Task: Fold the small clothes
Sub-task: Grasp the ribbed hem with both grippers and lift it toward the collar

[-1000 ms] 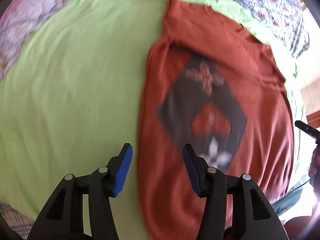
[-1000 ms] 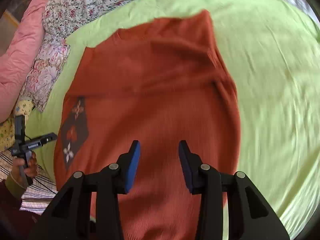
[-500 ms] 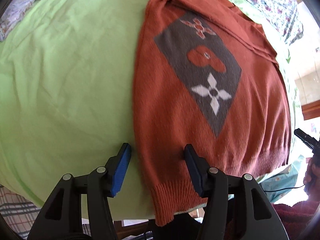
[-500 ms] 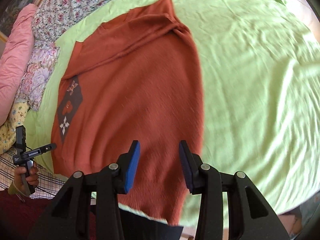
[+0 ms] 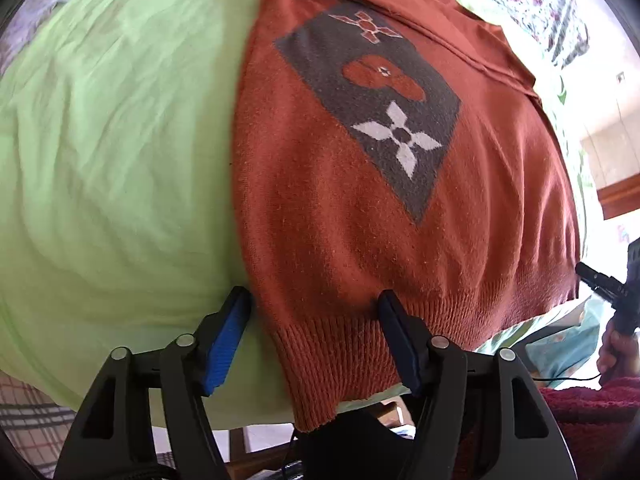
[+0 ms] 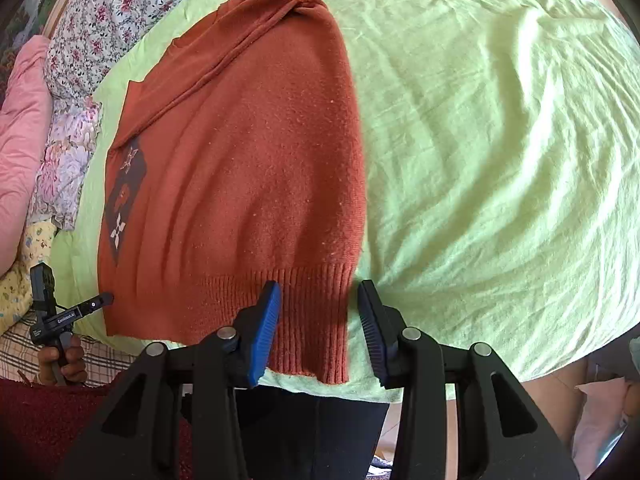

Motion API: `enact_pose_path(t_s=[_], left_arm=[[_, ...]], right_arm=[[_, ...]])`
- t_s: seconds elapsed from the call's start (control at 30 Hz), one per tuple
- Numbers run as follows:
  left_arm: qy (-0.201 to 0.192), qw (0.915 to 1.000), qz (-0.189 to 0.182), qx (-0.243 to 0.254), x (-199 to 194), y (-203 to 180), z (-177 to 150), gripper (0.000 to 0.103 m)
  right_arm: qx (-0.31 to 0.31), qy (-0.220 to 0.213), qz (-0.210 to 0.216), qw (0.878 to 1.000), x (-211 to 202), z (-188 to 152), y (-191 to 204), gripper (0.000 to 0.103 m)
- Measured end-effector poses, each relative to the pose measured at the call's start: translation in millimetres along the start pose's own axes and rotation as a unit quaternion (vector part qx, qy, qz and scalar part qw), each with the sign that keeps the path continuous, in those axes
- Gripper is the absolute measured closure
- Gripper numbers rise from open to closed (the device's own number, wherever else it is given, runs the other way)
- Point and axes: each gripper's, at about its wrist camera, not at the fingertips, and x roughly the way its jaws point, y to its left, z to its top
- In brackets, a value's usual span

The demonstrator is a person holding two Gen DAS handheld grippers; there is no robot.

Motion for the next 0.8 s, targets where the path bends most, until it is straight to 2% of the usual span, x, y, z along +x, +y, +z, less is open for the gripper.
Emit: enact_pose_path(t_s=[0.03, 0.1, 0.17, 0.3, 0.47, 0.6, 0.8], left_arm=[[-0.002, 1.0, 0.005, 0.003, 1, -3, 1, 0.055], [-0.003, 1.0, -0.004, 0.005, -1, -4, 2, 0.094], [-0.003, 0.9995, -0.031, -0.007, -6, -1, 2, 0.096], [-0.017, 0.9989, -0.043, -0.001, -21, -7, 4, 0.097], [-0.043, 0.9967, -0.068, -0.007, -44, -14, 21, 0.098], [-0.09, 0.9925, -0.082, 0.001, -73, -27, 57, 0.099], [-0.173, 0.9808, -0.091, -0.001, -105, -31, 134, 0.099]], right_arm=[[-0.011, 0.005, -0.001, 1.0, 1, 0, 3, 0.095], [-0.027, 0.017, 0.0, 0.999, 3, 0, 7, 0.096], [-0.036, 0.014, 0.008, 0.999, -2, 2, 10, 0.096], [-0.033, -0.004, 0.048, 0.998, -17, 11, 11, 0.096], [-0.04, -0.044, 0.088, 0.994, -38, 34, 20, 0.096], [-0.044, -0.068, 0.109, 0.991, -48, 57, 31, 0.096], [-0.058, -0.12, 0.12, 0.984, -62, 115, 40, 0.096]])
